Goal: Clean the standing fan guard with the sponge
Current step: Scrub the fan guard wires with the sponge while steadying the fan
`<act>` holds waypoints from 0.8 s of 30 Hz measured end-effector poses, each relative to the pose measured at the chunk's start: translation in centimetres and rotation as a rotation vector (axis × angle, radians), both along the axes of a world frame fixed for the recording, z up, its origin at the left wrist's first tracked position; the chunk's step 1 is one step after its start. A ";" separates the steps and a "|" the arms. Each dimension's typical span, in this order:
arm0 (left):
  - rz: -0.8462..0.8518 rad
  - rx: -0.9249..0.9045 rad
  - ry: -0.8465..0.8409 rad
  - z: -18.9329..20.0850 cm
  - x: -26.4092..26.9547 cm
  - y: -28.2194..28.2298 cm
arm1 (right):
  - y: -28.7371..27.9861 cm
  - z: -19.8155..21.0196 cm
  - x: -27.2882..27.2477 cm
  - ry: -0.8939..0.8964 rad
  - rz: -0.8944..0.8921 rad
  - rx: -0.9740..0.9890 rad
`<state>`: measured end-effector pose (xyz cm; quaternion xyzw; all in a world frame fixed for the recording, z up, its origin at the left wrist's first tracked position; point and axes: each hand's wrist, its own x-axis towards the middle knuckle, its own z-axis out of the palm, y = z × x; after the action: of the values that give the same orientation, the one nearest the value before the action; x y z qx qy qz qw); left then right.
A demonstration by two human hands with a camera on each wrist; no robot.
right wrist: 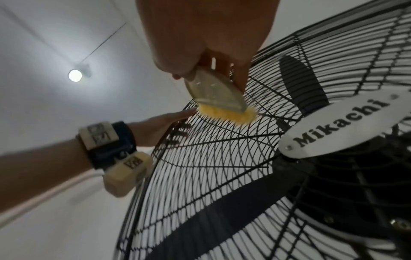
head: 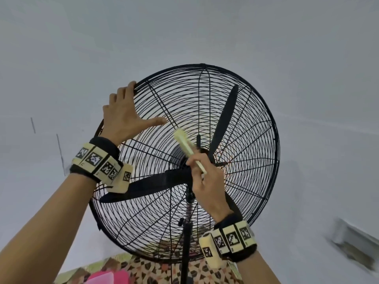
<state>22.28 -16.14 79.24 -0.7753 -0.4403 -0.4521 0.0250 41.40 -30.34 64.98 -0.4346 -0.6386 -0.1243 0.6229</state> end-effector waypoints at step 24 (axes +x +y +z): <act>0.036 -0.017 0.047 0.3 0.1 -0.3 | -0.9 -3.9 0.8 0.144 -0.032 0.005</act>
<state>22.40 -16.41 79.56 -0.7777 -0.4574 -0.4297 0.0370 42.21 -31.29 61.06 -0.4509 -0.5847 -0.1044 0.6663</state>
